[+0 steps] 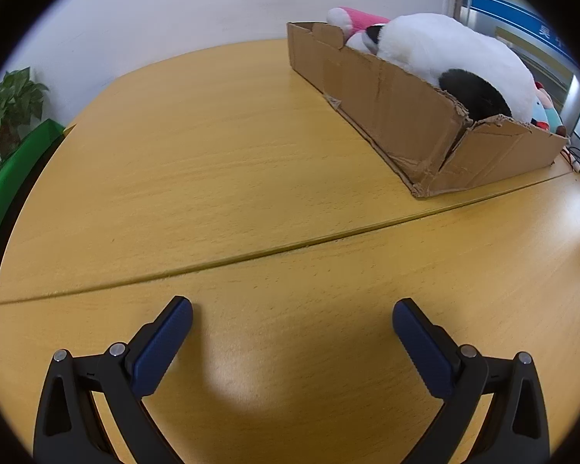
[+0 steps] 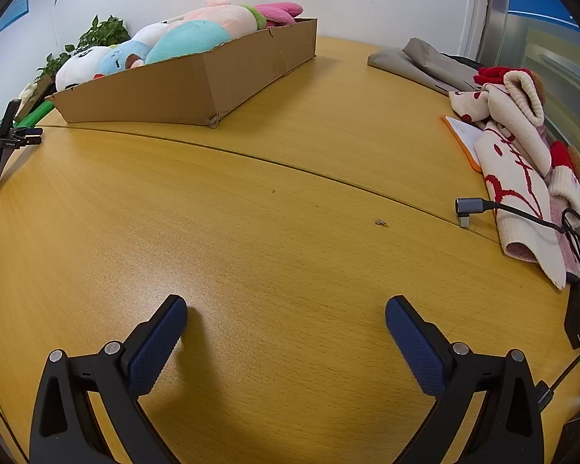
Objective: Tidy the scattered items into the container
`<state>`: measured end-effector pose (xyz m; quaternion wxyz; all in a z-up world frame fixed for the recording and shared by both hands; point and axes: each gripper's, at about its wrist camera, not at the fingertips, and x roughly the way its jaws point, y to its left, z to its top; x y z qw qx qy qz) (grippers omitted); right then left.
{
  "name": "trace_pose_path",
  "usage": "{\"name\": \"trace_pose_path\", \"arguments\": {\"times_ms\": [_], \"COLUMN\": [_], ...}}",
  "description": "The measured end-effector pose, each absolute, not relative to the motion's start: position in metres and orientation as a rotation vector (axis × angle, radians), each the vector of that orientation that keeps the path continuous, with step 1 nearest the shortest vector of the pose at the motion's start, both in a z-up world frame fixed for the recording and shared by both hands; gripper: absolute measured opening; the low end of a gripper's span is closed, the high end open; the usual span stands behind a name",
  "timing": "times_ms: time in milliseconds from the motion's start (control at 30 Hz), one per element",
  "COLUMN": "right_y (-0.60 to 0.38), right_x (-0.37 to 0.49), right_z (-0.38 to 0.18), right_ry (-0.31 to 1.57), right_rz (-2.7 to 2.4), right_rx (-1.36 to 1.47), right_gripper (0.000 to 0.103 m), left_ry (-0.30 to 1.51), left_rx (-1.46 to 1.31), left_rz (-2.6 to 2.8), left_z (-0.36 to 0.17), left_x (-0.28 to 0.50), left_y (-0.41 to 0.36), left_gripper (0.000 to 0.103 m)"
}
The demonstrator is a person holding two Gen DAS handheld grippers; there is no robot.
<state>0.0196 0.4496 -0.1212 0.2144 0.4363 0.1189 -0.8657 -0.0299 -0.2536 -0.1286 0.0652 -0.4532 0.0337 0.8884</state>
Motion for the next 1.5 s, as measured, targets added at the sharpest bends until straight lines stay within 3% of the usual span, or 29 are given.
{"name": "trace_pose_path", "arguments": {"times_ms": [1500], "right_y": [0.4509], "right_x": [0.0195], "right_z": [-0.1218], "right_ry": [0.331], "right_rz": [-2.400], "right_rx": [1.207], "right_gripper": [0.103], "left_ry": [0.124], "left_rx": [-1.350], "left_rz": [2.655], "left_z": [-0.1342], "left_x": [-0.0339], "left_y": [-0.2503], "left_gripper": [0.103]}}
